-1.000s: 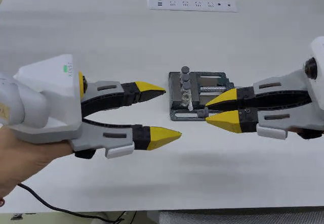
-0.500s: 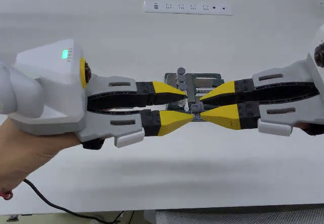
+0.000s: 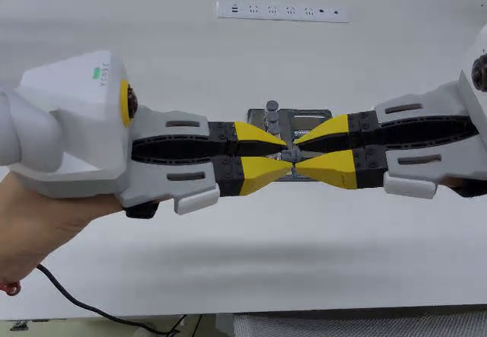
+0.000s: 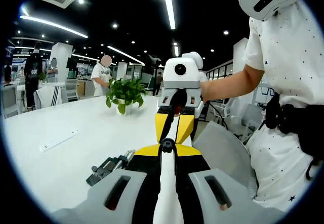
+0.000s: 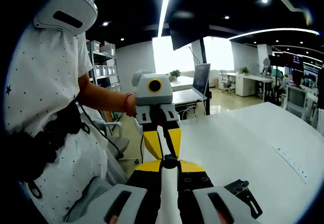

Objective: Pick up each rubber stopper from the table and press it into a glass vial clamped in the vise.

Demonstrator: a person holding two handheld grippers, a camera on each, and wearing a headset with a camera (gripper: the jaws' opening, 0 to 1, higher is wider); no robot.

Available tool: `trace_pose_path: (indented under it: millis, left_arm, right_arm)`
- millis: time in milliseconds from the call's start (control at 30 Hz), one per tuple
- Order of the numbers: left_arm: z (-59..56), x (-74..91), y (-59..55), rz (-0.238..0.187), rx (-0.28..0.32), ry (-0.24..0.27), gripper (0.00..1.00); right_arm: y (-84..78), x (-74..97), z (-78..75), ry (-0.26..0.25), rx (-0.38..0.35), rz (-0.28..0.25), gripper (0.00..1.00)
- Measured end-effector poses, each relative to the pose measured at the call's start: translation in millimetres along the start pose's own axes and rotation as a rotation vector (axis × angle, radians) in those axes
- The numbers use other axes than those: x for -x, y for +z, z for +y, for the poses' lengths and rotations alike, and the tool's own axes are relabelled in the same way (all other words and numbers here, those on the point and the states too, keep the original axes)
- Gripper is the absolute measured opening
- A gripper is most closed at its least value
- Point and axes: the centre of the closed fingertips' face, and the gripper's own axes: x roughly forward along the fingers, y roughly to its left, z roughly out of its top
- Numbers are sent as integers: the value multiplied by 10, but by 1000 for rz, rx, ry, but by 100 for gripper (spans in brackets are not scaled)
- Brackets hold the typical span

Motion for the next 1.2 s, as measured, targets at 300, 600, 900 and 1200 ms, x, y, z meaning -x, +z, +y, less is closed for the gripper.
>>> trace_pose_path:
  millis: [300, 600, 900, 1200]
  left_arm:
    - [-3, 2, 24, -9, 27, -14, 4]
    - [5, 33, 73, -27, 77, -33, 4]
    - [-4, 72, 104, -47, 107, -49, 3]
    - [-23, 93, 105, -66, 117, -59, 4]
  right_arm:
    - [18, 30, 19, 11, -12, 3, 6]
    - [72, 39, 33, 27, -6, -5, 7]
    - [101, 45, 27, 40, 1, -7, 6]
    - [111, 41, 35, 41, 6, -1, 5]
